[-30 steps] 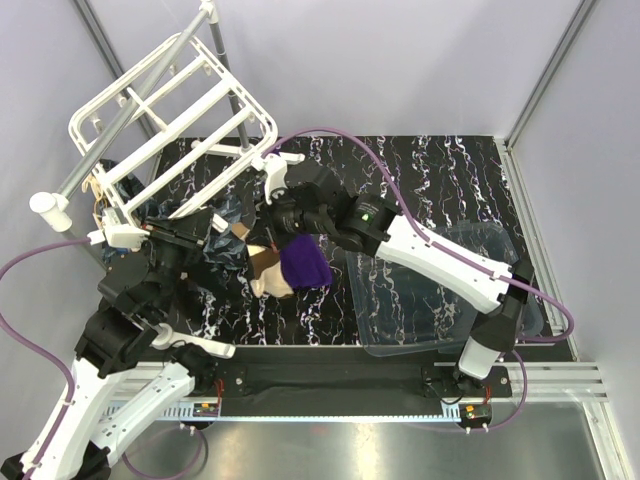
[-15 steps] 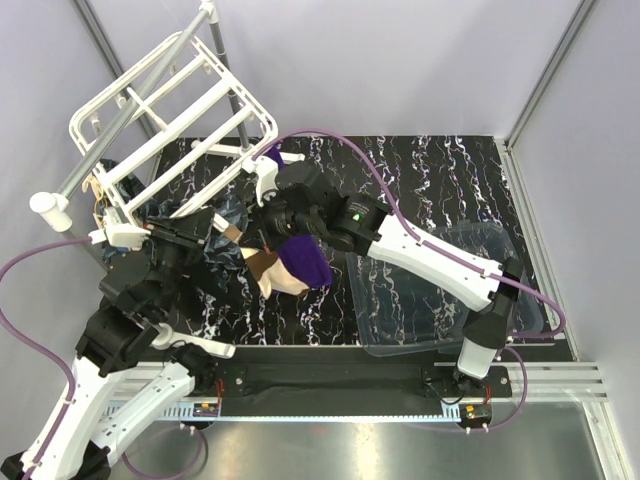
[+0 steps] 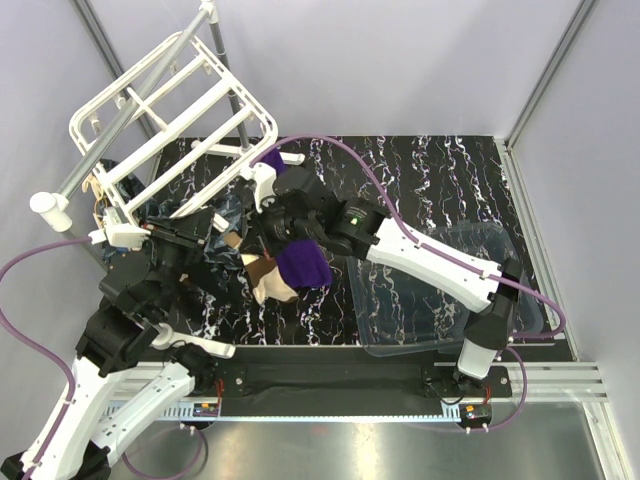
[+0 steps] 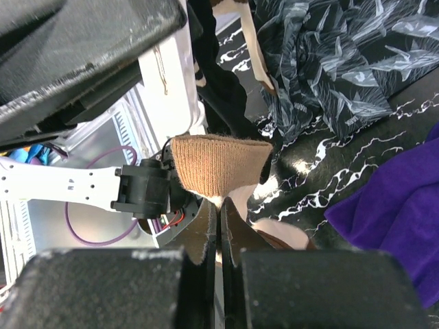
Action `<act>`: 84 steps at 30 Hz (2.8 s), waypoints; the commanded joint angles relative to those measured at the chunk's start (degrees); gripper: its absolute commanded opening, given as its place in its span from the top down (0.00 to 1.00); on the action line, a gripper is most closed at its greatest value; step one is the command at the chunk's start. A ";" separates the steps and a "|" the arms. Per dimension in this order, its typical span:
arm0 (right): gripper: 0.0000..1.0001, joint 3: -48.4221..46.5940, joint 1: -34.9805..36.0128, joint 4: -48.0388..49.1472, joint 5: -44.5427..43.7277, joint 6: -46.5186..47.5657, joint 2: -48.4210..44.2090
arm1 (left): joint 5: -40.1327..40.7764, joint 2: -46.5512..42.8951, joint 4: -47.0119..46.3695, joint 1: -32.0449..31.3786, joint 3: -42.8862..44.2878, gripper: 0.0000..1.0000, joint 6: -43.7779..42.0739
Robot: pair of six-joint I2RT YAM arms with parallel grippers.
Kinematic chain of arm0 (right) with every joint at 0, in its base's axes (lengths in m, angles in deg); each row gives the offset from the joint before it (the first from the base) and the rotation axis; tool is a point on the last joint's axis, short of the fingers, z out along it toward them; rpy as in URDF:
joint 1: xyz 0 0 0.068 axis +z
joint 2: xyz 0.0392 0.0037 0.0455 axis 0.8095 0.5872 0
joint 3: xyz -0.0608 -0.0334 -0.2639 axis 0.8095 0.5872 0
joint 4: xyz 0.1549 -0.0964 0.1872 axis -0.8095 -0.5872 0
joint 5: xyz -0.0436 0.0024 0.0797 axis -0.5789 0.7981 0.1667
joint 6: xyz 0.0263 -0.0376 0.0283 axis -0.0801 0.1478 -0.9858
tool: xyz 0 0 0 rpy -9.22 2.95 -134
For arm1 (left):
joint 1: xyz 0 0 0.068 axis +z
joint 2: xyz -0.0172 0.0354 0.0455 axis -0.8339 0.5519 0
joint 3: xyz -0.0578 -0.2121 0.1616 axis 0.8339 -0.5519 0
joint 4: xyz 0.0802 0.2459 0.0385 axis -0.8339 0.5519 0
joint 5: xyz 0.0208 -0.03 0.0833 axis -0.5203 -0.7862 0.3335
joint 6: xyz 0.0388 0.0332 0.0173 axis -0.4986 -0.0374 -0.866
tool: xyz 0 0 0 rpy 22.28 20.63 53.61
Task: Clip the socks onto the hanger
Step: Clamp the sock onto the hanger.
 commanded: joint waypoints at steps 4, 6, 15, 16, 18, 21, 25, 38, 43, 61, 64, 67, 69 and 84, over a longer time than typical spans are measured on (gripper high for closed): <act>1.00 0.12 0.91 0.90 -0.19 0.41 -3.83 | -2.73 0.25 -0.33 -0.20 1.47 1.00 0.25; 1.00 0.04 1.00 0.81 -0.98 0.76 -3.92 | -2.82 0.17 -0.33 -0.20 1.38 1.00 0.25; 1.00 -0.84 1.00 0.55 -1.68 1.11 -4.27 | -2.55 -0.10 0.03 -0.20 1.38 1.00 0.16; 1.00 -0.93 1.00 0.46 -1.69 1.11 -4.27 | -2.64 -0.10 -0.24 -0.12 1.47 1.00 0.16; 1.00 -1.54 1.00 0.37 -1.86 1.37 -4.00 | -2.99 0.17 -0.24 -0.12 1.29 1.00 0.16; 1.00 -2.60 1.00 0.11 -1.86 1.55 -3.39 | -3.52 0.25 -0.33 -0.12 1.29 1.00 0.25; 1.00 -4.18 0.91 -0.33 -1.60 1.90 -1.98 | -3.70 0.25 -0.15 -0.11 1.38 1.00 0.25; 1.00 -6.56 0.91 -0.51 -0.63 1.90 0.39 | -4.49 0.08 -0.50 -0.20 1.55 1.00 0.52; 1.00 -8.05 0.91 -0.51 -0.89 2.34 1.53 | -5.02 -0.01 -0.41 -0.12 1.55 1.00 0.43; 1.00 -15.26 1.00 -3.41 -0.63 3.92 5.40 | -5.46 -1.41 -1.73 -0.20 0.15 0.52 0.51; 1.00 -15.69 0.91 -3.32 -0.72 4.10 5.84 | -5.37 -1.59 -1.73 -0.20 -0.20 0.40 0.69; 0.97 -16.14 1.00 -3.58 -0.54 4.10 6.45 | -4.93 -1.68 -0.86 -0.12 0.06 0.30 0.60; 0.92 -15.96 1.00 -3.58 -0.98 3.84 6.54 | -4.58 -2.03 -0.07 -0.11 0.24 0.23 0.52; 0.19 5.81 0.12 -2.27 -13.44 4.45 -5.65 | -17.39 -6.25 -2.79 -0.20 -5.03 0.18 -4.58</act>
